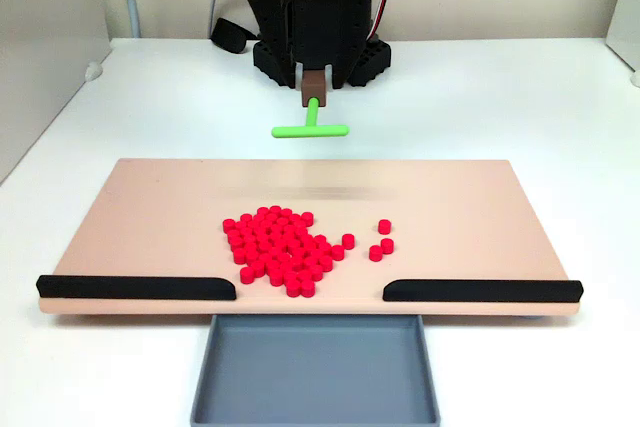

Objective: Push granules from left to the grey container

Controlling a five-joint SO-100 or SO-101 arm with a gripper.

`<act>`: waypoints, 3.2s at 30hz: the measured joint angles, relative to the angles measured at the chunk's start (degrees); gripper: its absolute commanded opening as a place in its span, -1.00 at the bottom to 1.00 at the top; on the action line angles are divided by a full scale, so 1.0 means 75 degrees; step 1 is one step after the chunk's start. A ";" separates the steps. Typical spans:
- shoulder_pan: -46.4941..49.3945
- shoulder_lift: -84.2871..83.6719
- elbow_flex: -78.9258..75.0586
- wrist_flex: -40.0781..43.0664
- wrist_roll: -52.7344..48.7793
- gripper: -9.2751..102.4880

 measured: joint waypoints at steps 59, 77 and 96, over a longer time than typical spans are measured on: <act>-0.2742 -0.3738 -0.4195 0.0070 1.4004 -0.84; -0.2742 -0.5309 -0.5684 0.0070 1.4496 -0.84; -0.2859 -0.5801 -0.6281 0.0105 1.4543 -0.84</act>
